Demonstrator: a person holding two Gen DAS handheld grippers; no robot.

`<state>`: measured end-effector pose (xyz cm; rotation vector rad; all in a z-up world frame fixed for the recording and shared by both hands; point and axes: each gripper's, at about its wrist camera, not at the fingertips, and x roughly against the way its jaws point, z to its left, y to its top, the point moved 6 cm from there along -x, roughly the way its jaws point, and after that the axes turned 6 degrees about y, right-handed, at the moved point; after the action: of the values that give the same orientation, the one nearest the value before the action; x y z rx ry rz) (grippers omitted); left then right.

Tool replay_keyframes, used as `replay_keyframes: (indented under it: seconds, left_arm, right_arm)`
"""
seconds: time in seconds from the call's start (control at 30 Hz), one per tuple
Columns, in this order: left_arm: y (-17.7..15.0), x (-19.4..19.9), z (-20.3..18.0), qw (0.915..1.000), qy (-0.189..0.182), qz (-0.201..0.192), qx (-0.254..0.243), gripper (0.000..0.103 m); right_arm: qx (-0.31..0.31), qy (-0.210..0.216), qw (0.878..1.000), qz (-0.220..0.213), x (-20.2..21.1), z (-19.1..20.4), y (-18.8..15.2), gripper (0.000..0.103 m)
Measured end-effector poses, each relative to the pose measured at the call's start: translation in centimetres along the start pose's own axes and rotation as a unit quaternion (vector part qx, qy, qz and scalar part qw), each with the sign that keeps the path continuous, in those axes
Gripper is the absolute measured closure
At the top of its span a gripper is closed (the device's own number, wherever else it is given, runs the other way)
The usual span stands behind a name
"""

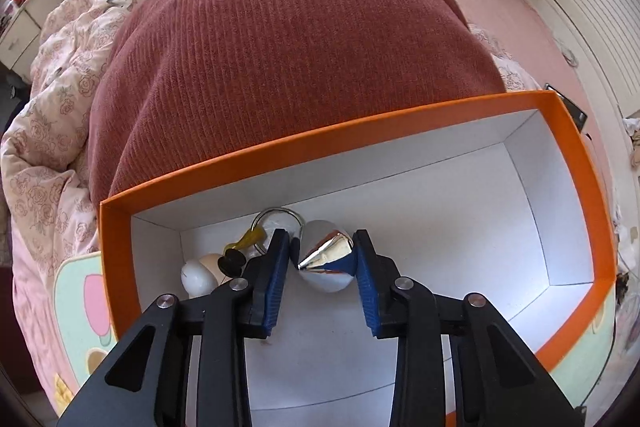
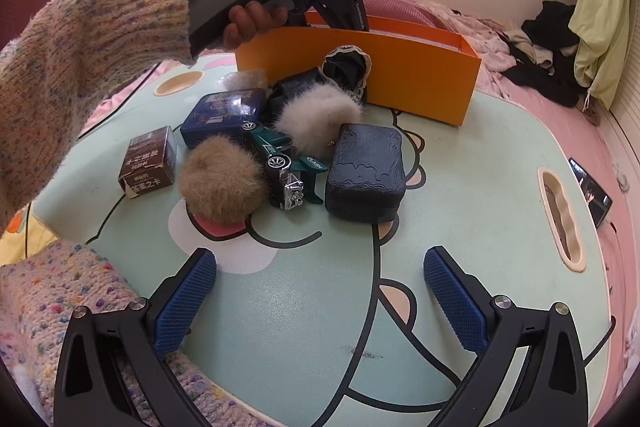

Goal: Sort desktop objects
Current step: 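Grasp the silver cone keychain inside the box with the left gripper, then carry the silver cone out and release it beside the card box, left gripper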

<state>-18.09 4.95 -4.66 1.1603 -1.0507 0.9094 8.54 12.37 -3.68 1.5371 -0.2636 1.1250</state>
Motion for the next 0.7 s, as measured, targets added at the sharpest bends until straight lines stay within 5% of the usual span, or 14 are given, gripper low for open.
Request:
replay_keyframes:
  seconds: [0.17,0.4,0.7]
  left_arm:
    - [0.1,2.2,0.2,0.9981,-0.046,-0.040,0.008,0.070]
    - [-2.9,10.4,0.3,0.9862,-0.097,-0.134,-0.007,0.069]
    - [-13.4,11.3,0.2,0.9831,-0.142,-0.108,-0.042,0.069]
  right_arm:
    - [0.000,0.000,1.000,0.000,0.0,0.0,0.1,0.000]
    - [0.000,0.000,1.000,0.000,0.0,0.0,0.1,0.000]
    - [0.000,0.000,1.000,-0.001,0.0,0.0,0.0,0.000]
